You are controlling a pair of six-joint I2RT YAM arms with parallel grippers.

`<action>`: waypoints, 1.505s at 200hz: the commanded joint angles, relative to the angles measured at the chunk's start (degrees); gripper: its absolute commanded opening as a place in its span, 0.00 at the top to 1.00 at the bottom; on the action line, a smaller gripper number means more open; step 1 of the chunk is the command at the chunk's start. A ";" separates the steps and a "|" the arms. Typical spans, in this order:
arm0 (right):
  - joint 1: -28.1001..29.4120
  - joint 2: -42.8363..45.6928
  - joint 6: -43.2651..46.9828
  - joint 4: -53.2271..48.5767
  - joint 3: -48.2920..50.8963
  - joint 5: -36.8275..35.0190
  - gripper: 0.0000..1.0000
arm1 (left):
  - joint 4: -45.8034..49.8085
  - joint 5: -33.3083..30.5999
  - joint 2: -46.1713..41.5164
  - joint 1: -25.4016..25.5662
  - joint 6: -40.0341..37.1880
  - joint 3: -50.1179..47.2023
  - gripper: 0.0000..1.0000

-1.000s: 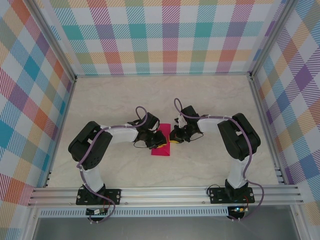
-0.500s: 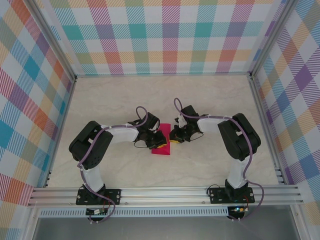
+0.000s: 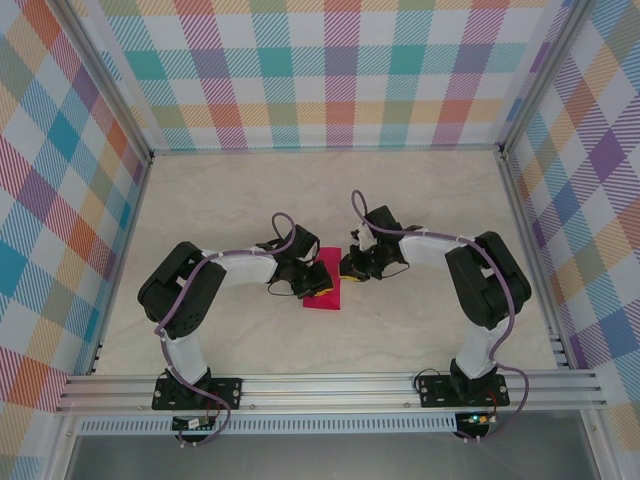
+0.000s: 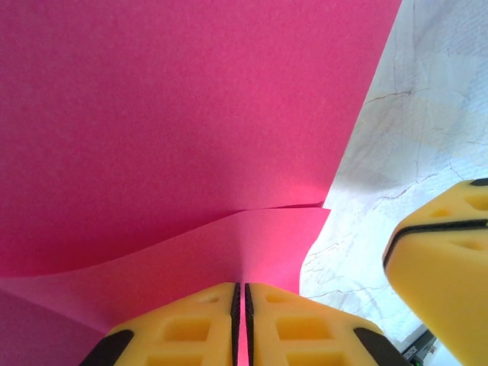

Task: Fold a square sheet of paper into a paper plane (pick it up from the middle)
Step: Fold the triangle a second time at the center of the table.

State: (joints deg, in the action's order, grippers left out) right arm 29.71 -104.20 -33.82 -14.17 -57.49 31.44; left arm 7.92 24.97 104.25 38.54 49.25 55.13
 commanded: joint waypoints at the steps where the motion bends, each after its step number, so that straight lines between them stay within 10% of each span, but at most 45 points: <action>1: 0.69 -2.09 0.68 0.18 -1.72 2.66 0.88 | 2.62 -0.40 0.80 0.39 -0.30 0.52 0.87; 301: 1.03 -10.84 2.63 -10.44 -5.32 -8.56 0.90 | 6.10 -12.67 -1.37 0.00 -0.51 -2.71 0.88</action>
State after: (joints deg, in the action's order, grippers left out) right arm 30.39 -111.24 -32.38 -21.34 -63.13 30.44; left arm 11.44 15.05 101.82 38.54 48.80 54.54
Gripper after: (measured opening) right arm 0.102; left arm 0.120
